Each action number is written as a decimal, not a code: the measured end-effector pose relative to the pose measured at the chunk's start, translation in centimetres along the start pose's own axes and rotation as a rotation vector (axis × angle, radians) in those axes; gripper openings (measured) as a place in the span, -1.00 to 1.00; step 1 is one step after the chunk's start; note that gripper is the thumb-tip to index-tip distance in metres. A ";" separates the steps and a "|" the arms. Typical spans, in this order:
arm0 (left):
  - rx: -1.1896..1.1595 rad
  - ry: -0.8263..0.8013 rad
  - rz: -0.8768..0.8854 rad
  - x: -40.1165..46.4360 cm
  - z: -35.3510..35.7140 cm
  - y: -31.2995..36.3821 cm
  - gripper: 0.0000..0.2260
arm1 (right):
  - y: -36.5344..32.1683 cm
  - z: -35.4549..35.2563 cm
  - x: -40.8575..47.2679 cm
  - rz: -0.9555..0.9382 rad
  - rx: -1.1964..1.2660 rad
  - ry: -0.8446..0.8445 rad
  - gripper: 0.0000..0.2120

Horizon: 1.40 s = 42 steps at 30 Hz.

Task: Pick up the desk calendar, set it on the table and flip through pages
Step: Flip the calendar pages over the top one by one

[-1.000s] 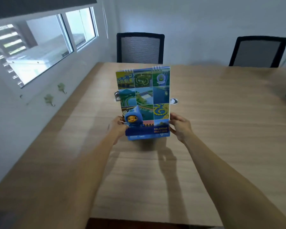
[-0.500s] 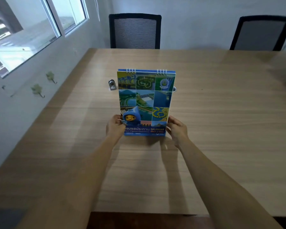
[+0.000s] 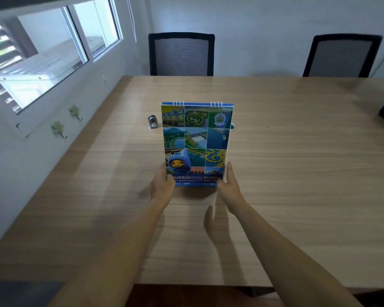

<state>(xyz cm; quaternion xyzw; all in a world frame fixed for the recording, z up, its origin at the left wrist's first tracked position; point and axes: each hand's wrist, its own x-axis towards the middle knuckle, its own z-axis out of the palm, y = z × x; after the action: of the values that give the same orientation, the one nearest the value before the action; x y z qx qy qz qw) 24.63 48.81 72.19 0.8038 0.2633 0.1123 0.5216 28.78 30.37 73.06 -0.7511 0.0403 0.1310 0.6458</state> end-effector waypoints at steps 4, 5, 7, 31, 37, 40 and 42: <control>0.017 0.005 0.043 -0.7 0.1 0.7 -0.54 | -0.4 0.1 -0.4 -0.013 -0.032 -0.051 -0.32; 0.033 0.009 0.044 -0.9 0.1 0.7 -0.54 | -0.4 0.1 -0.4 -0.014 -0.031 -0.054 -0.33; 0.049 0.017 0.029 -1.2 0.1 0.9 -0.54 | -0.5 0.1 -0.5 -0.021 -0.057 -0.049 -0.35; -0.260 -0.033 -0.214 -2.0 -4.7 1.4 -0.70 | -2.0 -4.1 -2.6 -0.171 -0.163 0.118 -0.75; -0.335 -0.051 -0.263 -3.2 -5.1 2.4 -0.87 | -3.2 -5.1 -3.5 -0.190 -0.203 0.048 -0.77; -0.337 -0.081 -0.245 -3.6 -5.2 2.8 -0.87 | -4.4 -5.8 -4.0 -0.160 -0.149 -0.034 -0.72; -0.350 -0.089 -0.253 -3.7 -5.2 3.0 -0.85 | -5.4 -6.4 -4.4 -0.041 -0.016 -0.171 -0.75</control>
<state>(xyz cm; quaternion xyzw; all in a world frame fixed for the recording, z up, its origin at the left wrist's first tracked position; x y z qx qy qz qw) 20.07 49.86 77.48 0.6655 0.3153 0.0542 0.6743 26.75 24.51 80.18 -0.7429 -0.0316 0.1818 0.6434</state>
